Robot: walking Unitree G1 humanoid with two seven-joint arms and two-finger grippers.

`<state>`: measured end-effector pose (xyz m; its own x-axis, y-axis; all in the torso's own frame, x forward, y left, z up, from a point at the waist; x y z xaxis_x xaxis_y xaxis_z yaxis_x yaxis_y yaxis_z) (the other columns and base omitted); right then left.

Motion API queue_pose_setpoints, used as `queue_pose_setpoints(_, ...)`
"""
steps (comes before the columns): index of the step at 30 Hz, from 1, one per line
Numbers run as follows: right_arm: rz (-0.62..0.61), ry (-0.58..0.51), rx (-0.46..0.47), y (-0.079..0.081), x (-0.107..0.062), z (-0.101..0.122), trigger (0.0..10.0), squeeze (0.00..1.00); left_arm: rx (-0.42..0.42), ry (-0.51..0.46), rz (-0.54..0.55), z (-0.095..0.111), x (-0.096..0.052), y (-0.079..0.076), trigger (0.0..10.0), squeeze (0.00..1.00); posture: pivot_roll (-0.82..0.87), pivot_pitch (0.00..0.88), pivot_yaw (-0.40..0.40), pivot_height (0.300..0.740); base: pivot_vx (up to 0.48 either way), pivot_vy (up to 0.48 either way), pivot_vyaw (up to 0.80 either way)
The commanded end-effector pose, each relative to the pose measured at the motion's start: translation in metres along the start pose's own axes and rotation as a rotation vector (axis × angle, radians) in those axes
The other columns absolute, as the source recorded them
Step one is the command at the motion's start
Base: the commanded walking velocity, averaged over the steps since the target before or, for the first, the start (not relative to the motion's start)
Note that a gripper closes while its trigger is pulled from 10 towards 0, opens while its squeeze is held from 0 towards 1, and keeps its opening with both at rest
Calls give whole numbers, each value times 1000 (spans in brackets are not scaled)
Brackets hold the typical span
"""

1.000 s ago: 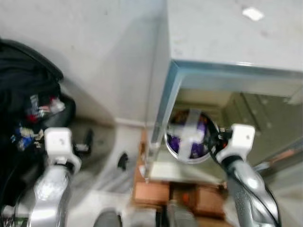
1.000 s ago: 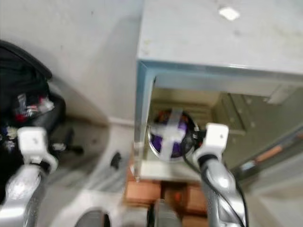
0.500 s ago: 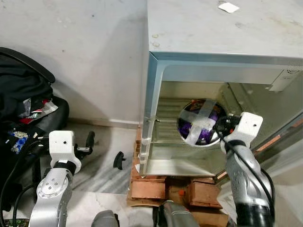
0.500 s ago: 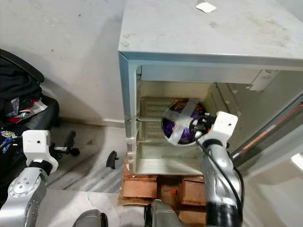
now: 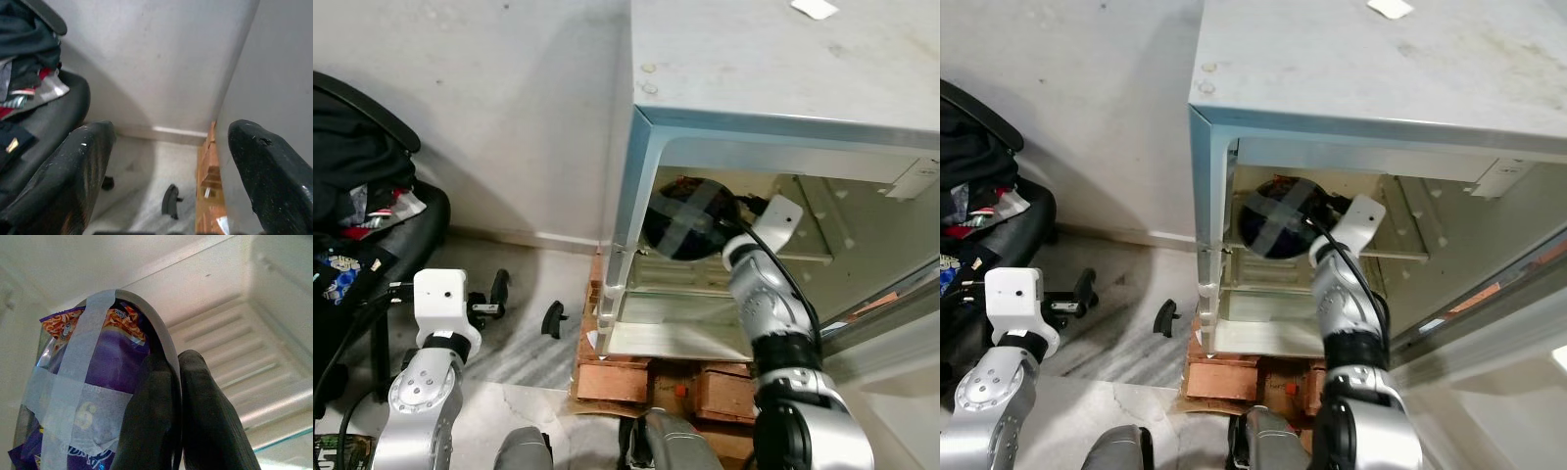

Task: Restocking fridge

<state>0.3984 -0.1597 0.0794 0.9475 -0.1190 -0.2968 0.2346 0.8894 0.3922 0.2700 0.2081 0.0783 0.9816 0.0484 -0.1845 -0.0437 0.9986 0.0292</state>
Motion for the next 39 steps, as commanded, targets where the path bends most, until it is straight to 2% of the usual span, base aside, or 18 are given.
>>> queue_pose_setpoints(1, -20, -5, 76, 5, 7, 2, 10000, 0, 1, 11, 10, -1, -5, 1, 10000, 0, 146, 184, -124, 740, 0, 0, 0)
queue_pose_setpoints(4, -29, -6, 138, 14, 13, 5, 10000, 0, 1, 13, 14, -1, -7, 2, 10000, 0, 159, 191, -129, 740, 0, 0, 0)
queue_pose_setpoints(8, -64, -8, 225, 13, 18, 10, 10000, 0, 2, 16, 17, -2, -11, 1, 10000, 0, 170, 200, -131, 740, 0, 0, 0)
queue_pose_setpoints(9, -122, -9, 248, 3, 20, 11, 10000, 0, 2, 24, 21, -3, -14, 1, 10000, 0, 175, 203, -134, 740, 0, 0, 0)
queue_pose_setpoints(13, -174, 15, 307, -4, 21, 5, 10000, 0, 3, 30, 23, -3, -17, 2, 10000, 0, 185, 214, -137, 740, 0, 0, 0)
queue_pose_setpoints(15, -179, 29, 342, -2, 21, 1, 10000, 0, 4, 33, 22, -3, -18, 2, 10000, 0, 188, 217, -137, 740, 0, 0, 0)
queue_pose_setpoints(18, -151, 62, 428, 17, 20, -9, 10000, 0, 7, 41, 22, -4, -20, 3, 10000, 0, 202, 220, -139, 740, 0, 0, 0)
queue_pose_setpoints(19, -133, 71, 432, 27, 19, -11, 10000, 0, 8, 42, 23, -4, -21, 3, 10000, 0, 208, 221, -140, 740, 0, 0, 0)
queue_pose_setpoints(20, -133, 71, 432, 27, 19, -11, 10000, 0, 8, 42, 23, -4, -21, 3, 10000, 0, 208, 221, -140, 740, 0, 0, 0)
queue_pose_setpoints(21, -89, 81, 400, 45, 17, -14, 10000, 0, 9, 42, 24, -3, -21, 3, 10000, 0, 212, 222, -142, 740, 0, 0, 0)
queue_pose_setpoints(23, -52, 89, 362, 60, 16, -16, 10000, 0, 8, 42, 26, -3, -22, 3, 10000, 0, 215, 224, -147, 740, 0, 0, 0)
queue_pose_setpoints(26, 8, 108, 407, 78, 13, -19, 10000, 0, 3, 44, 34, -2, -25, 3, 10000, 0, 217, 234, -160, 740, 0, 0, 0)
queue_pose_setpoints(29, 35, 120, 454, 86, 12, -20, 10000, 0, -6, 52, 46, -5, -31, 2, 10000, 0, 220, 248, -174, 740, 0, 0, 0)
queue_pose_setpoints(35, 46, 130, 497, 90, 13, -18, 10000, 0, -21, 73, 68, -10, -44, 1, 10000, 0, 223, 276, -195, 740, 0, 0, 0)
queue_pose_setpoints(36, 54, 132, 519, 91, 13, -17, 10000, 94, -21, 75, 70, -10, -45, 2, 10000, 0, 222, 280, -197, 740, 0, 0, 0)
queue_pose_setpoints(37, 60, 132, 534, 92, 13, -16, 10000, 94, -22, 76, 70, -10, -45, 1, 10000, 0, 222, 282, -198, 740, 0, 0, 0)
queue_pose_setpoints(38, 79, 129, 567, 94, 14, -13, 10000, 1000, -22, 77, 72, -11, -45, 1, 10000, 0, 220, 286, -199, 740, 0, 0, 0)
queue_pose_setpoints(39, 105, 123, 609, 97, 14, -9, 10000, 1000, -23, 80, 74, -11, -46, 2, 10000, 0, 217, 288, -201, 740, 0, 0, 0)
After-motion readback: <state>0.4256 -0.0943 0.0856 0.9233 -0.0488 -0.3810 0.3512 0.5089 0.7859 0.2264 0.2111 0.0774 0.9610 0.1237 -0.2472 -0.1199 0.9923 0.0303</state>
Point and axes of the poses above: a point about 5 cm out from each wrist's last joint towards the gripper, its own x axis pointing out of the wrist towards the gripper, its own z axis along the axis of the wrist's last joint, y = z × x, the point moved 5 cm from there along x, pointing out of the wrist towards the gripper, and after that the axes turned 2 degrees about -x, right-handed, at the moved point
